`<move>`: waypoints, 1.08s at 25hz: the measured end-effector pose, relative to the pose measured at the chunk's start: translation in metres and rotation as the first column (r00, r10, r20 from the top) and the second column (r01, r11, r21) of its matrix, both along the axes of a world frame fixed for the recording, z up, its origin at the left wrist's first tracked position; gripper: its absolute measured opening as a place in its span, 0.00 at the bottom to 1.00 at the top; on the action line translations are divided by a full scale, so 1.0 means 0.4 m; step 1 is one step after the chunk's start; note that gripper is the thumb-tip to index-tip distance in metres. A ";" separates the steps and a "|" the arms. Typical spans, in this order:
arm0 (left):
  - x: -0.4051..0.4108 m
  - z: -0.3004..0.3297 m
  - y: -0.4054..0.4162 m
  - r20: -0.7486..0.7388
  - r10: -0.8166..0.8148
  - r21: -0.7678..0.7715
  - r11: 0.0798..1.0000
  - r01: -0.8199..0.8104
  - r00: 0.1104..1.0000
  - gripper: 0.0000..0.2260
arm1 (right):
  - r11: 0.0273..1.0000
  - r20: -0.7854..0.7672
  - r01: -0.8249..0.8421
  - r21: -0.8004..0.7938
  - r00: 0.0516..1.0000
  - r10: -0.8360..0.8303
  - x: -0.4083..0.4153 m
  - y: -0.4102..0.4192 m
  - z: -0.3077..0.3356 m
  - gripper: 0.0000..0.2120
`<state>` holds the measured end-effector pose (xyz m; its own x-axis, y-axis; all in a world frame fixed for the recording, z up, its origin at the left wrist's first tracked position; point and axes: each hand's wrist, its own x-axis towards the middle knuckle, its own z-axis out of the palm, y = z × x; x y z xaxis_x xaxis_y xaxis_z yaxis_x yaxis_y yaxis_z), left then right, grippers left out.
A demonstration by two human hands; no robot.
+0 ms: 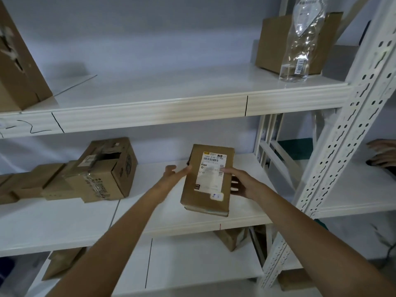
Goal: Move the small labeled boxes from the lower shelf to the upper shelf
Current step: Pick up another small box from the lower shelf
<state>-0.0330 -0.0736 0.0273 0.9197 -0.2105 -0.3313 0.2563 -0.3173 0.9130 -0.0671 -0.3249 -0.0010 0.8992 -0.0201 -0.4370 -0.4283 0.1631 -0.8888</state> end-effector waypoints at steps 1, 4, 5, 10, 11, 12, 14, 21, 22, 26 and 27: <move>0.009 -0.020 0.023 -0.086 -0.098 -0.087 0.992 0.090 0.992 0.48 | 1.000 0.020 -0.026 0.010 0.999 0.026 -0.005 -0.001 0.007 0.14; 0.000 -0.069 0.051 -0.165 -0.296 -0.287 0.927 0.242 0.941 0.47 | 0.997 0.066 -0.083 0.006 0.994 0.082 -0.017 0.004 0.019 0.13; -0.007 -0.074 0.047 -0.160 -0.314 -0.309 0.916 0.255 0.936 0.47 | 0.995 0.076 -0.100 -0.006 0.992 0.100 -0.019 0.007 0.020 0.15; -0.019 -0.093 0.036 -0.154 -0.335 -0.345 0.900 0.267 0.930 0.46 | 0.992 0.079 -0.117 -0.041 0.990 0.120 -0.031 0.006 0.019 0.18; -0.018 -0.094 0.037 -0.153 -0.344 -0.349 0.896 0.275 0.926 0.44 | 0.992 0.077 -0.117 -0.044 0.990 0.120 -0.032 0.004 0.016 0.19; -0.018 -0.094 0.040 -0.153 -0.347 -0.349 0.895 0.277 0.925 0.43 | 0.992 0.076 -0.117 -0.048 0.990 0.120 -0.031 0.003 0.012 0.20; -0.018 -0.094 0.041 -0.158 -0.339 -0.344 0.899 0.270 0.927 0.43 | 0.993 0.077 -0.112 -0.045 0.990 0.116 -0.030 0.001 0.007 0.19; -0.021 -0.097 0.031 -0.171 -0.271 -0.371 0.908 0.192 0.947 0.50 | 0.997 0.129 -0.070 -0.015 0.989 0.072 -0.023 0.010 0.004 0.33; -0.020 -0.099 0.029 -0.170 -0.248 -0.377 0.910 0.170 0.954 0.51 | 0.999 0.143 -0.046 -0.005 0.989 0.046 -0.021 0.011 0.002 0.36; -0.025 -0.091 0.023 -0.146 -0.198 -0.385 0.914 0.128 0.969 0.51 | 1.000 0.170 -0.011 0.029 0.985 0.006 -0.023 0.007 -0.006 0.32; -0.027 -0.087 0.023 -0.146 -0.193 -0.386 0.914 0.124 0.970 0.51 | 0.999 0.169 -0.016 0.033 0.986 0.010 -0.024 0.005 -0.010 0.32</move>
<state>-0.0439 -0.0644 -0.0075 0.7971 -0.4885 -0.3551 0.3996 -0.0143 0.9166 -0.0767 -0.3231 -0.0049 0.9603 0.0048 -0.2789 -0.2747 0.1899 -0.9426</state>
